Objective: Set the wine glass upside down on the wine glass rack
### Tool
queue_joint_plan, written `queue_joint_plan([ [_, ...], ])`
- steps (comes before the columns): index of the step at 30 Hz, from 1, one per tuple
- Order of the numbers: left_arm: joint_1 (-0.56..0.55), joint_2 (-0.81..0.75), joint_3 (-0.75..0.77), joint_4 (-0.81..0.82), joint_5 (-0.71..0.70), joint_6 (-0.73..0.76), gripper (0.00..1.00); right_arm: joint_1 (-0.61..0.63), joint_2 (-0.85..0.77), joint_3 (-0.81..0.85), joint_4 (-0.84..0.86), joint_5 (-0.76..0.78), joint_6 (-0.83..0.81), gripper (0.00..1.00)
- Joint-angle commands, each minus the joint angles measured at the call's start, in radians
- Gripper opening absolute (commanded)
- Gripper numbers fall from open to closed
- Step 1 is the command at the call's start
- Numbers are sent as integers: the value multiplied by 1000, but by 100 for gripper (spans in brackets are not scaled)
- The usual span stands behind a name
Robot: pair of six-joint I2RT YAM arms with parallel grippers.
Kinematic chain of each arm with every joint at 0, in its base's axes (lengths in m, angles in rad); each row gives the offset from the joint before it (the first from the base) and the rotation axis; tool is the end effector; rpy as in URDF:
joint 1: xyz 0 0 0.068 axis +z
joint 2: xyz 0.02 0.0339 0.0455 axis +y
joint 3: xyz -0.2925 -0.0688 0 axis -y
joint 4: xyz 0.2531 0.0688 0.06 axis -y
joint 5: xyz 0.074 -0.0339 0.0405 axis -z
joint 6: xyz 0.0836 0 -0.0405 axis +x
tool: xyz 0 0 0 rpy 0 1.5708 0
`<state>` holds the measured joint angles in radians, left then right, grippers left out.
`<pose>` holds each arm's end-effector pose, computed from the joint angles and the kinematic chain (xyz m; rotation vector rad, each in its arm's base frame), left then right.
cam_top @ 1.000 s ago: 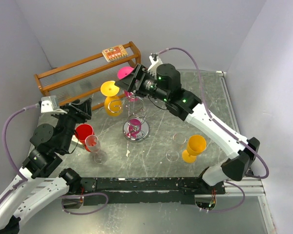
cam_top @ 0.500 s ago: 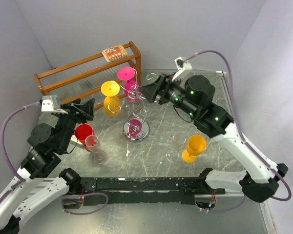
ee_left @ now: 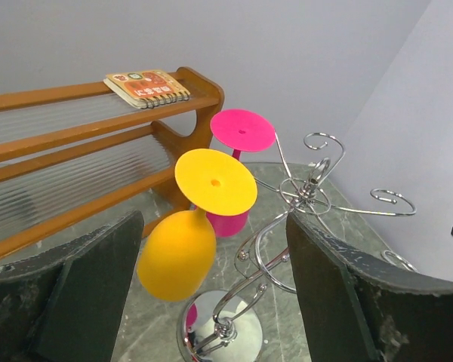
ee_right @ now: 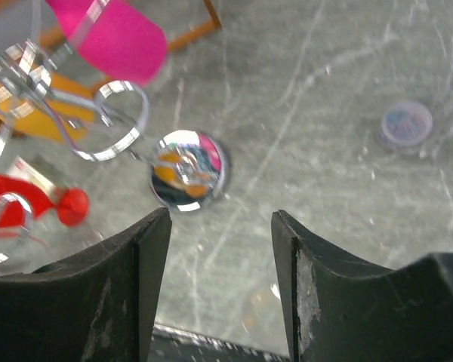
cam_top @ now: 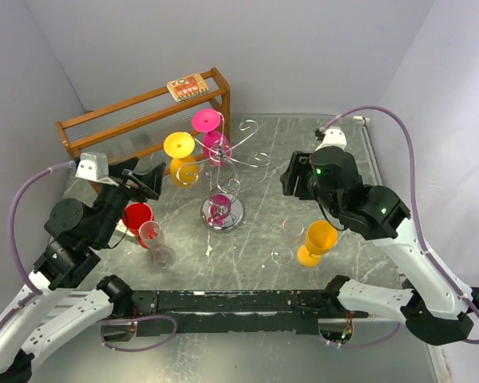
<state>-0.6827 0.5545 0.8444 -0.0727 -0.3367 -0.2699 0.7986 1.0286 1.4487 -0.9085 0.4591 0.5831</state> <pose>0.1307 -0.0707 0.4303 -0.0029 1.3891 -0.5703 0.1711 0.1226 0.4522 0.0645 2.0276 0.4076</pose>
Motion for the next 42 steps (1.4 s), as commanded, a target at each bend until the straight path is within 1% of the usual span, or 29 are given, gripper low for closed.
queue_joint_plan([
  [1,-4,16,44,35,58,42,88,-2,10,-6,-241,-85,-37,53],
  [4,-4,16,44,35,70,41,88,-2,14,-22,-311,-166,-33,50],
  [6,-5,9,32,42,68,35,88,-1,-7,-69,-291,-244,-31,48],
  [9,-4,1,24,50,67,30,88,-1,-31,-137,-248,-354,-35,41],
  [11,-4,3,29,46,69,35,88,-2,-31,-152,-244,-388,-39,41],
  [20,-5,13,32,38,63,28,89,-2,2,-143,-336,-330,-32,40],
  [23,-5,17,31,46,63,20,89,-1,22,-153,-350,-327,-37,39],
  [26,-4,26,40,45,67,15,89,-2,34,-187,-327,-328,-41,38],
  [32,-4,31,48,42,71,18,89,-2,67,-191,-272,-308,-64,31],
  [37,-4,31,60,44,81,14,89,-3,106,-184,-255,-299,-83,22],
  [42,-5,42,79,47,102,23,89,-1,119,-184,-245,-295,-91,15],
])
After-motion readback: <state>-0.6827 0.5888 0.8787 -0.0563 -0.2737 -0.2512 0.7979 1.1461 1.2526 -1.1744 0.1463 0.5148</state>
